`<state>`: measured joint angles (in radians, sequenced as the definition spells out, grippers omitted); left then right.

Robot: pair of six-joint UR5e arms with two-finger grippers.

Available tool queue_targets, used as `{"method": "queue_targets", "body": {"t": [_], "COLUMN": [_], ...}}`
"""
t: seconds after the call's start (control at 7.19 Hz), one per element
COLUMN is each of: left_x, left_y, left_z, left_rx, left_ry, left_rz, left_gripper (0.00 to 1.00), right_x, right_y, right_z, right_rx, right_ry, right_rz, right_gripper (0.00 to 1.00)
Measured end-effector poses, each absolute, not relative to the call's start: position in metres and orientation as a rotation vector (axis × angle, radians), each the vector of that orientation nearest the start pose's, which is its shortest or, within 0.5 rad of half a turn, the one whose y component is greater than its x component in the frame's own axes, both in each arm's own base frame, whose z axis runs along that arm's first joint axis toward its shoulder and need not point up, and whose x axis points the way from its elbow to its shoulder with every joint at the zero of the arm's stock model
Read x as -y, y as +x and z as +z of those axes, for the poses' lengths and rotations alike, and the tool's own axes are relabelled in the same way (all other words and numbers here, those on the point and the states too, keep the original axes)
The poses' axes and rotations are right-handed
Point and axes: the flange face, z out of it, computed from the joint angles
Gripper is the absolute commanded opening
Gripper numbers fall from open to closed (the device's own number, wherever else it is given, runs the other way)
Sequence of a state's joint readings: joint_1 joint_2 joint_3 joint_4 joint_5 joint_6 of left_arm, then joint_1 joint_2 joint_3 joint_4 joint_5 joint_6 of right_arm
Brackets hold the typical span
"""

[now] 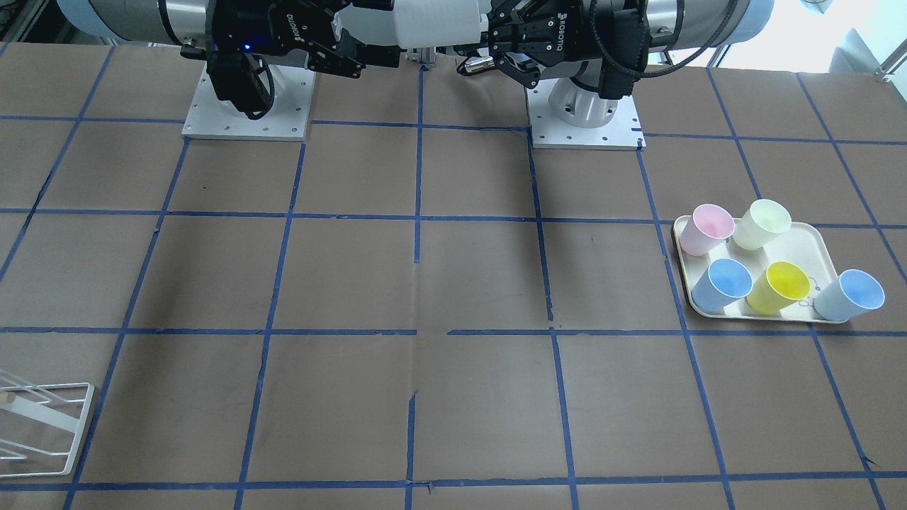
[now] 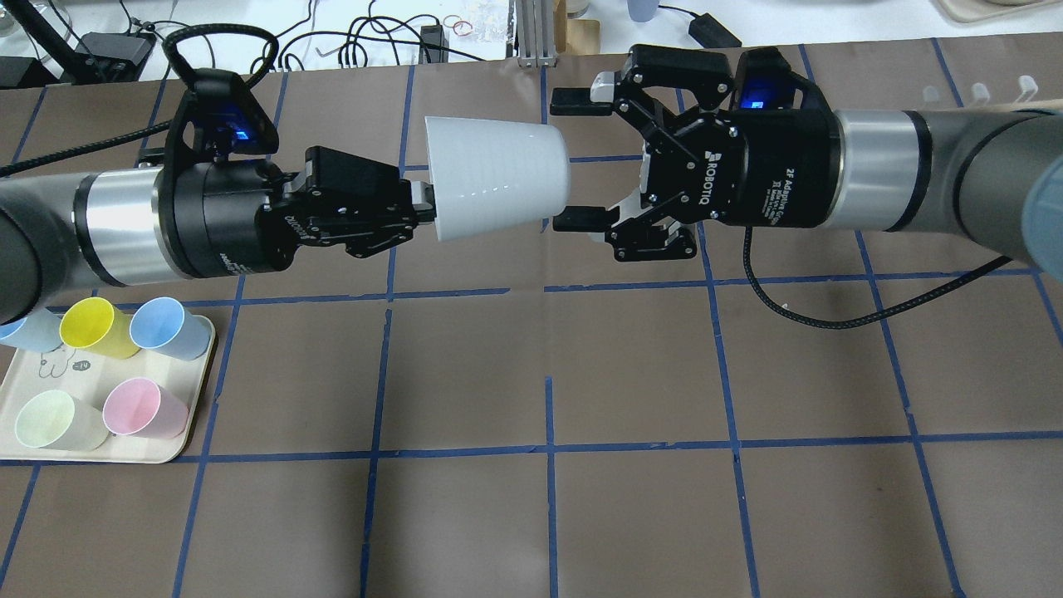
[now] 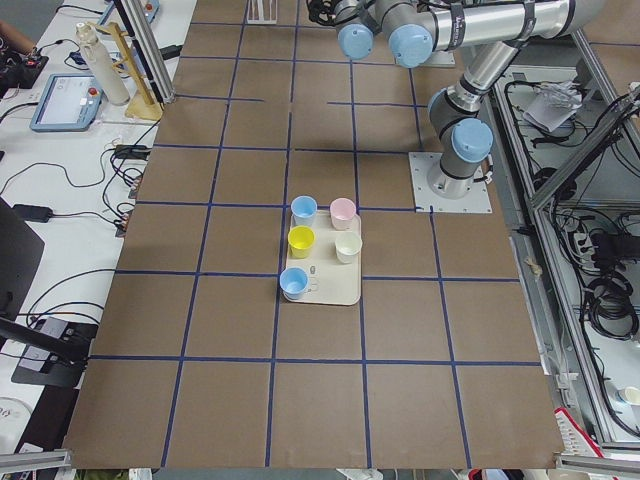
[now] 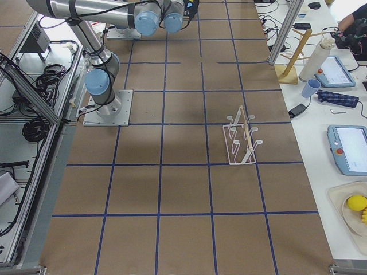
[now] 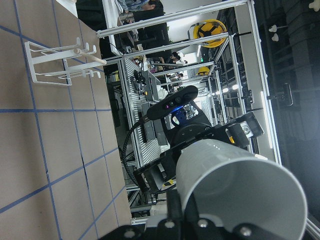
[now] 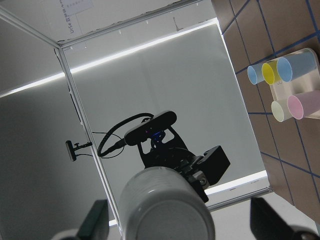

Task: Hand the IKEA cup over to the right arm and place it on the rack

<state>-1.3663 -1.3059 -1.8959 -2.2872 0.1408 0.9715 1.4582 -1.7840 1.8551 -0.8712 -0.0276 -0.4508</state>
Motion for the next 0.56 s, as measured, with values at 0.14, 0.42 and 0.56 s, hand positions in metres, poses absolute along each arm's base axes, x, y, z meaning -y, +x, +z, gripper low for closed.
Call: {"method": "queue_targets", "body": {"t": [0.14,0.42,0.56], "left_x": [0.3808,0.3809,0.3811], "left_y": [-0.1579,-0.1580,-0.1582], "left_z": [0.4701,0.4708,0.4704], "left_rx": [1.675,1.675,1.674], "left_ry": [-0.072,-0.073,-0.073], "left_rz": [0.224,0.225,0.225], "left_gripper": [0.00,0.00,0.00], "right_x": [0.3910,0.3869,0.3854], "right_y": [0.1903,0.1916,0.1939], "right_z": [0.4827,0.4862,0.4861], "right_rx": [-1.559,-1.558,-1.559], "right_ry": [0.332,0.342,0.340], "right_rz": [0.182,0.195,0.203], "right_gripper": [1.00,1.00,1.00]}}
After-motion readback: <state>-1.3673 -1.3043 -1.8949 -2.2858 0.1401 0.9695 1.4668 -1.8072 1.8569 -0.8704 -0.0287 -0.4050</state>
